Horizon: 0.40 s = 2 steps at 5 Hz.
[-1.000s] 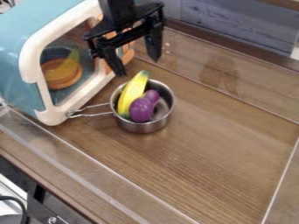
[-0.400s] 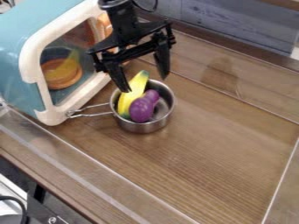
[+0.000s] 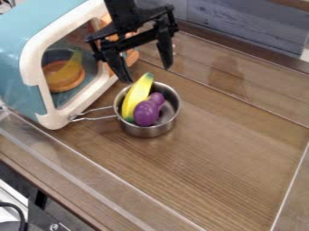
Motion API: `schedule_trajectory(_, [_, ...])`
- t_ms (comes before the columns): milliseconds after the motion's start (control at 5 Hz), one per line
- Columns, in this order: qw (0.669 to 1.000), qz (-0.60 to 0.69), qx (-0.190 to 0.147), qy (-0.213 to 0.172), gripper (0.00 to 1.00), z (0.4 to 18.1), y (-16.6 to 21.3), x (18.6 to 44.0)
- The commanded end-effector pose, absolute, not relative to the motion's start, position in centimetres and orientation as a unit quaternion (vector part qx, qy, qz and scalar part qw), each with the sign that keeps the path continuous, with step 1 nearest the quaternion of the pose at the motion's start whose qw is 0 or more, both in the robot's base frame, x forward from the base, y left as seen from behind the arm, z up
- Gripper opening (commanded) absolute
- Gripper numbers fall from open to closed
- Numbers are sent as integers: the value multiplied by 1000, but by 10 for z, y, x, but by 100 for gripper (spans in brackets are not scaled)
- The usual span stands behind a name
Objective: Put the banana in the silver pot
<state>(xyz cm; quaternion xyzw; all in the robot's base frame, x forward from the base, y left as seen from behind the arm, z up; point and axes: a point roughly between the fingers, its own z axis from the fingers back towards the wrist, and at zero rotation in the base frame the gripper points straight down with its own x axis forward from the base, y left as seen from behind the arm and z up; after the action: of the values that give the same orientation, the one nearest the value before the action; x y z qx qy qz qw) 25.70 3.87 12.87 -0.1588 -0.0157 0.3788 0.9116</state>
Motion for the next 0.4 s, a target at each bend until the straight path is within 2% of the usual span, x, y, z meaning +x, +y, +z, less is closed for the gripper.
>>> schedule_trajectory(0, [927, 329, -177, -42, 100, 145, 43, 263])
schedule_trajectory(200, [934, 298, -192, -49, 100, 135, 51, 265])
